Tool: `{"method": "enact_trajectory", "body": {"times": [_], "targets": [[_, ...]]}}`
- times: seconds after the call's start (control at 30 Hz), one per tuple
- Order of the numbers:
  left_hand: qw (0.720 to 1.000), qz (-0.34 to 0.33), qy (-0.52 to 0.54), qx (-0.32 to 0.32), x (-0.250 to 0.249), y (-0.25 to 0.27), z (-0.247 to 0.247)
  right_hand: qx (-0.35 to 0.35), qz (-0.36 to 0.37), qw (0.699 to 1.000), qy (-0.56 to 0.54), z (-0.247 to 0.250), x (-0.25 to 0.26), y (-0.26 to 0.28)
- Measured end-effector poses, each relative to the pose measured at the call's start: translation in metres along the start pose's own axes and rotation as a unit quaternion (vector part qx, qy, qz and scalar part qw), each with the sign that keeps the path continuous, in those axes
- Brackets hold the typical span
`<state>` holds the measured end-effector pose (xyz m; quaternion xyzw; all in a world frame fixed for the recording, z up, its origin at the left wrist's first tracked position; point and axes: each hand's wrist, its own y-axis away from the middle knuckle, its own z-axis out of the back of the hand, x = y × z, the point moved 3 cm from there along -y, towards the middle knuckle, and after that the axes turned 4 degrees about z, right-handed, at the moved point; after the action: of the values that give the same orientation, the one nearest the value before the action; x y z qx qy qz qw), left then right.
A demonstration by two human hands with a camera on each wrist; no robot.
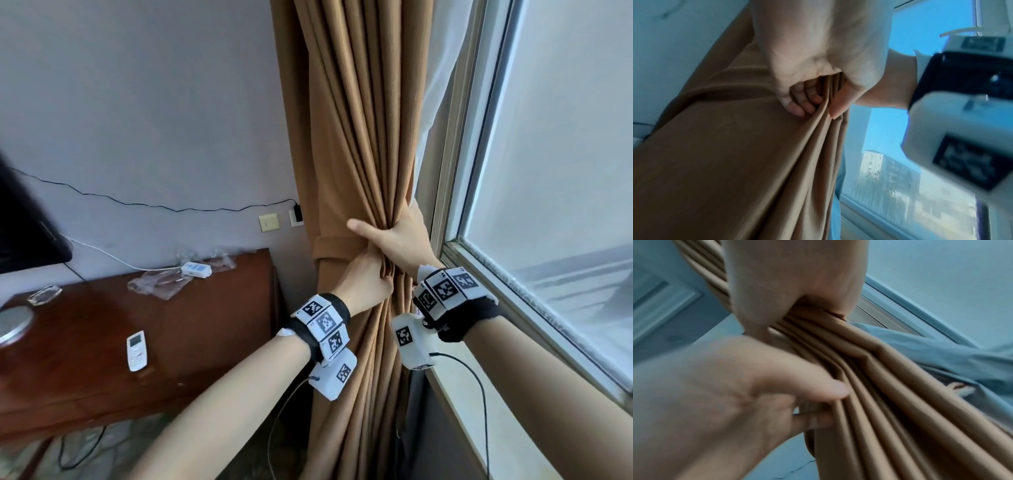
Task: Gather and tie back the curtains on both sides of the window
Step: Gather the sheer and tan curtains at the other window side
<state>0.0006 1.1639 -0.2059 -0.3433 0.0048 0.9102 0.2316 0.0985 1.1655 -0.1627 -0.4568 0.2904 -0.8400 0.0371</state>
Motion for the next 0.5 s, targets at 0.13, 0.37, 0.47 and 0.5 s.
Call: {"method": "enact_trajectory", "body": {"times": [0.13, 0.37, 0.47, 0.5], "targets": [[0.991, 0.001, 0.122, 0.047, 0.018, -0.007, 0.02, -0.011, 0.03, 0.995, 0.09, 0.001, -0.006, -0.001], [0.927, 0.154, 0.293, -0.175, 0.1, -0.064, 0.089, -0.032, 0.058, 0.997, 0.04, 0.001, -0.002, 0.001], [0.913, 0.204, 0.317, -0.153, 0.125, -0.089, 0.095, -0.033, 0.048, 0.998, 0.031, 0.0, -0.005, 0.001], [0.913, 0.211, 0.316, -0.145, 0.13, -0.095, 0.096, -0.034, 0.047, 0.998, 0.027, -0.001, -0.007, 0.001]]}}
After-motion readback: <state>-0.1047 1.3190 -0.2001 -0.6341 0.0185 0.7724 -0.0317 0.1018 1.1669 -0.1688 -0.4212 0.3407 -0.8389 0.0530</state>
